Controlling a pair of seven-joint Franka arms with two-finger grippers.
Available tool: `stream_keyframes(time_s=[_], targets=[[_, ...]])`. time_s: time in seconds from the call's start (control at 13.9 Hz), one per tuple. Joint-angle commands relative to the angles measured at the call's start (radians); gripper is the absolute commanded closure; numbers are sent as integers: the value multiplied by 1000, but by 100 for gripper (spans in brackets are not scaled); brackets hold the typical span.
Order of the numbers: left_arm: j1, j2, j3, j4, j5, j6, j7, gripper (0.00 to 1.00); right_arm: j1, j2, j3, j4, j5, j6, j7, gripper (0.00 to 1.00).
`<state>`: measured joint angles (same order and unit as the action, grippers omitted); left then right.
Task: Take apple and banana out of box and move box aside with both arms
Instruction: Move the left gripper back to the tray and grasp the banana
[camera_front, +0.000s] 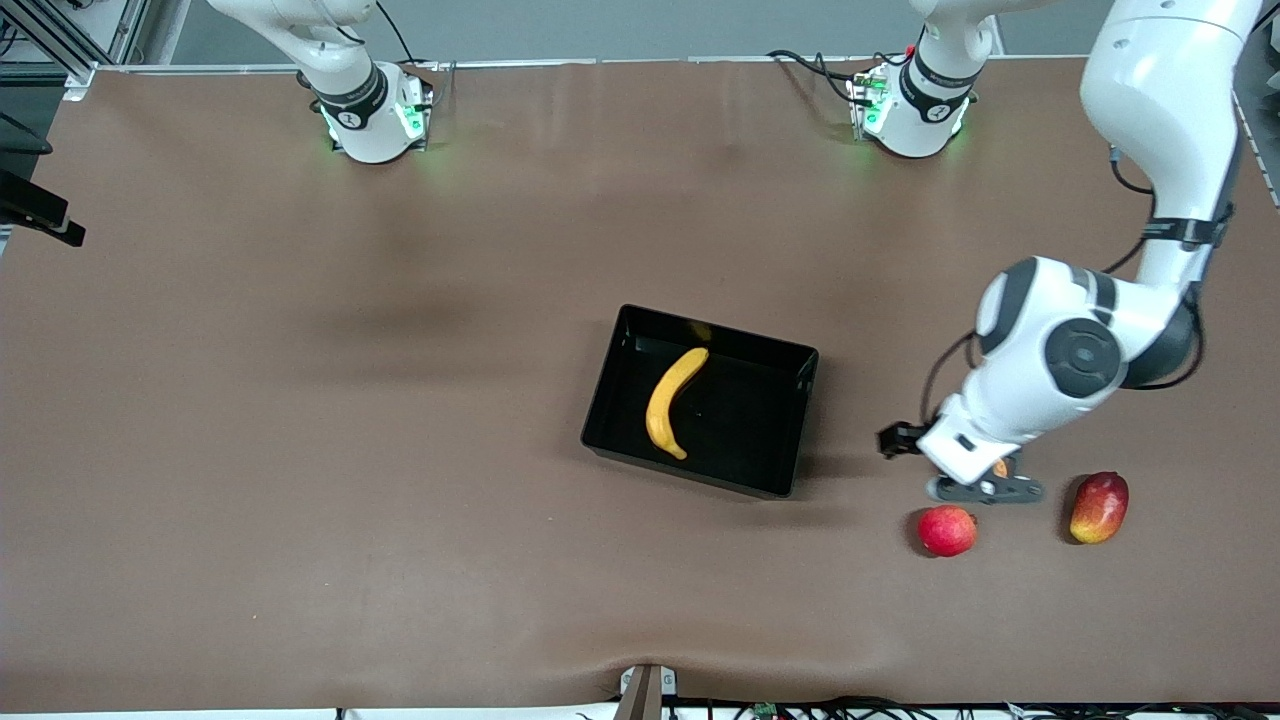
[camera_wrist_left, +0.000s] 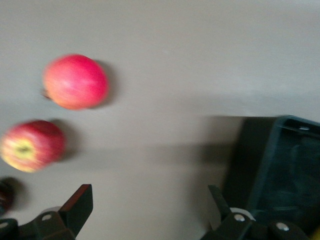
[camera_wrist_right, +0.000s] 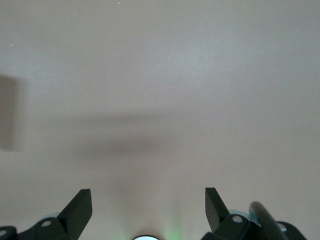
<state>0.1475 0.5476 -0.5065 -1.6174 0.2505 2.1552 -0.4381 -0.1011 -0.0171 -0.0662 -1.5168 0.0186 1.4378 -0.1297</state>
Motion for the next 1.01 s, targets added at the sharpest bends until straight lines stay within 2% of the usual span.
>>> stream_keyframes(time_s=[0.0, 0.14, 0.29, 0.58, 0.79, 0.94], targets=[[-99, -11, -23, -10, 12, -8, -152, 0, -26, 3, 17, 4, 1, -7, 2, 0], [-195, -9, -20, -9, 19, 0, -189, 0, -28, 5, 17, 4, 1, -5, 2, 0], [-277, 14, -20, -9, 79, 18, -256, 0, -28, 5, 17, 4, 1, -5, 2, 0], [-417, 112, -15, 26, 168, 84, -419, 0, -28, 6, 17, 7, 3, 1, 1, 0], [-444, 179, -15, 33, 242, 104, -432, 0, -26, 9, 17, 7, 3, 6, 1, 0], [-444, 219, -15, 33, 246, 168, -432, 0, -23, 14, 19, 13, 4, 6, 1, 0]])
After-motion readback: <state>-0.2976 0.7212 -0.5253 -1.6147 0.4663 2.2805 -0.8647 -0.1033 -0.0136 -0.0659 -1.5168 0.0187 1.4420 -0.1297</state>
